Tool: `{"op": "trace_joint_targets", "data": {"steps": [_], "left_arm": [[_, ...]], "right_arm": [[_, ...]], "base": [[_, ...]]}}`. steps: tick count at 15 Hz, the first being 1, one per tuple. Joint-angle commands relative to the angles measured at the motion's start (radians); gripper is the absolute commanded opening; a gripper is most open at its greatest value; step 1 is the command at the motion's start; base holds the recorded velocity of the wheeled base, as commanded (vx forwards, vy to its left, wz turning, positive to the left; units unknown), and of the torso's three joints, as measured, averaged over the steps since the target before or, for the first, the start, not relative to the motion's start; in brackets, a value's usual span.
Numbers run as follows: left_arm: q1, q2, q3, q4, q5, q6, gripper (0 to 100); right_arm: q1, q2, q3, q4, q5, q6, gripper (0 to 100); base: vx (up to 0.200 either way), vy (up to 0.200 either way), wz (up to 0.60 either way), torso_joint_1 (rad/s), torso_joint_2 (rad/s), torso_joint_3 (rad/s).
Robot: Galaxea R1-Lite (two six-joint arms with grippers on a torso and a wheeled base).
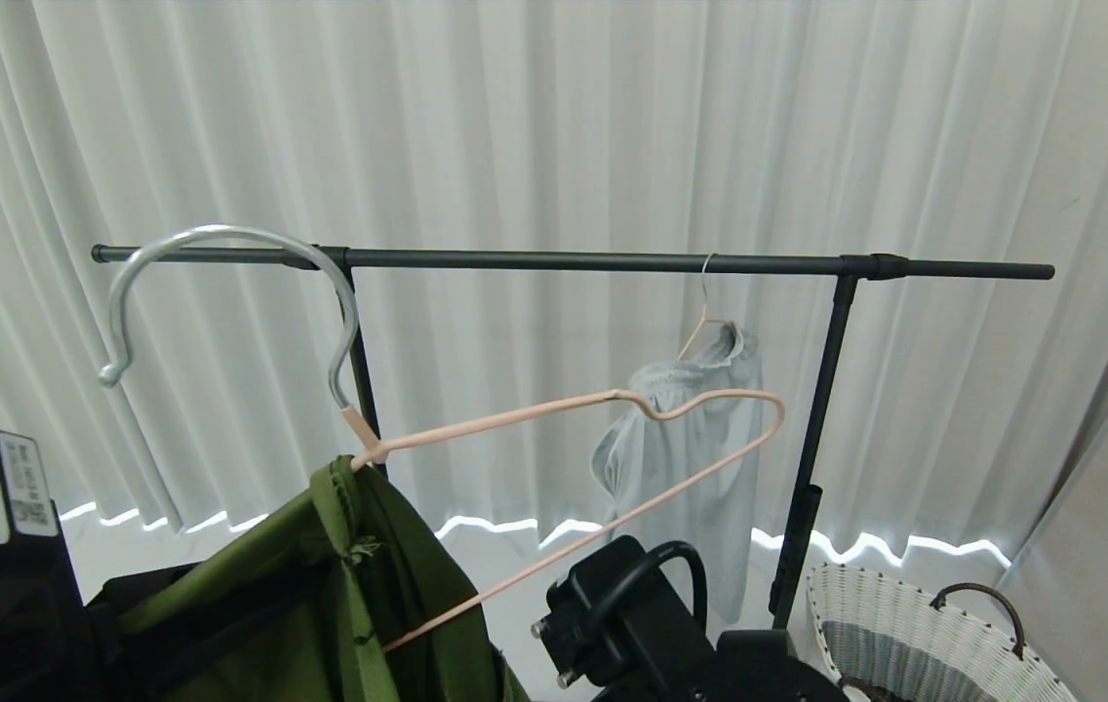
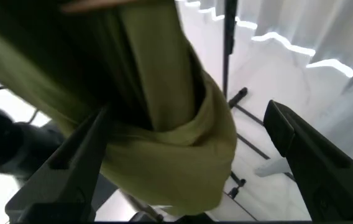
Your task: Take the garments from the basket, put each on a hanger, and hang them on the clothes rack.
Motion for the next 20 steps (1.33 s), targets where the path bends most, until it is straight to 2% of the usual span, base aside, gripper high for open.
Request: {"op": "trace_joint_targets", "data": {"steps": [1,8,10,12,17,20], "left_arm": [[-0.002,-0.002,-0.005,0.000,0.001,0.000,0],[0.000,-0.016,-0.010,0.000,0.001,-0.001,0],[0.000,-0.016,-0.002,0.000,0.001,-0.001,0],[0.000,-0.014,0.001,0.000,0.001,-0.001,0],[0.000,-0.013,0.001,0.000,0.000,0.000,0],[-0.002,-0.011,-0.002,0.000,-0.006,0.002,0]], "right_arm": [[-0.003,0.043,0.008,0.001,-0.013,0.001,100],[-0.069,0.089,0.094,0.007,-0.028,0.003,100],[-0.076,0.076,0.096,-0.009,-0.059,0.009,100],[-0.076,0.043,0.111,-0.048,-0.059,0.009,100],[-0.038,-0.017,0.103,-0.065,-0.059,0.000,100],[-0.032,0.000,0.057,-0.066,-0.059,-0.011,100]], "base": [[0.000,0.000,0.00,0.000,0.00,0.000],[0.000,0.000,0.00,0.000,0.00,0.000],[0.000,0.000,0.00,0.000,0.00,0.000],[0.000,0.000,0.00,0.000,0.00,0.000],[0.000,0.000,0.00,0.000,0.00,0.000],[0.000,0.000,0.00,0.000,0.00,0.000]]}}
